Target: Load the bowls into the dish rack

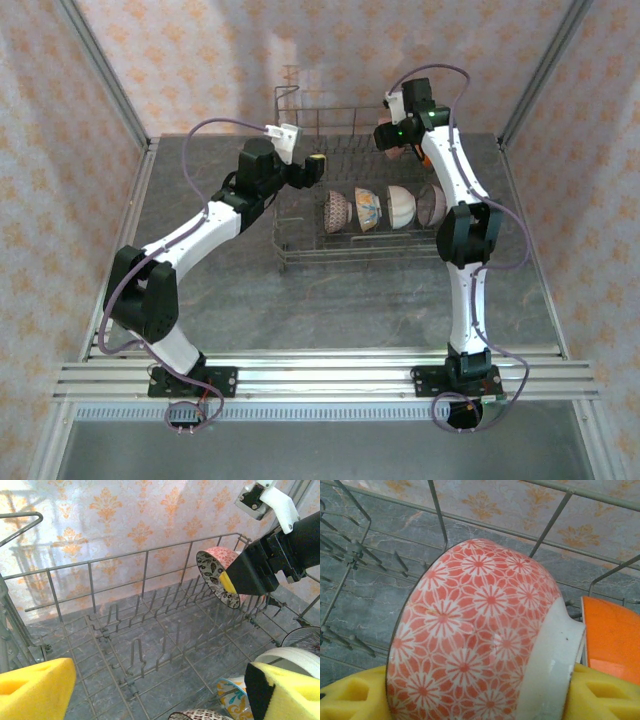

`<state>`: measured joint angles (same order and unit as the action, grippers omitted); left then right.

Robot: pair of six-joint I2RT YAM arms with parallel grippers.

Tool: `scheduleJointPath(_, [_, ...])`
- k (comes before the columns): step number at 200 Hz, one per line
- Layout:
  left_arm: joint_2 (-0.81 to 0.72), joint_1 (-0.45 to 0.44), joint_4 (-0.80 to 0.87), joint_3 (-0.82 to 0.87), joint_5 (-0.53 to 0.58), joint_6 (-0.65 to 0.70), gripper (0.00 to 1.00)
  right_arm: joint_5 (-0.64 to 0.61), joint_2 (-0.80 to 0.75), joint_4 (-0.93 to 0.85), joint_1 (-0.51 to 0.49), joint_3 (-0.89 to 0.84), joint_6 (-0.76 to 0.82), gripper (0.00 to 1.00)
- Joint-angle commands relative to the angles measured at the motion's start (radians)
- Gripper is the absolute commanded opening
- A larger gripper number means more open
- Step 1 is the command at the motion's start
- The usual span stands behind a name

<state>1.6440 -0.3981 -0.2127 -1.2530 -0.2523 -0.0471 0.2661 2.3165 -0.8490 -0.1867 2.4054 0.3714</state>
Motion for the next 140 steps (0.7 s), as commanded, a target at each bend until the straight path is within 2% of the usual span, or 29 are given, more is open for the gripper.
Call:
scheduleJointPath(1, [-0.017, 0.010, -0.013, 0.039, 0.008, 0.003, 0.88, -0.003, 0.023, -0.021, 0.016, 0.034, 0.002, 0.41])
scheduleJointPath(92, [-0.016, 0.019, -0.054, 0.080, -0.008, 0.013, 0.89, 0.072, 0.045, -0.049, 0.027, 0.032, 0.016, 0.41])
scheduleJointPath(140, [-0.010, 0.023, -0.065, 0.093, -0.020, 0.014, 0.89, 0.030, 0.033, -0.079, 0.027, 0.031, 0.076, 0.41])
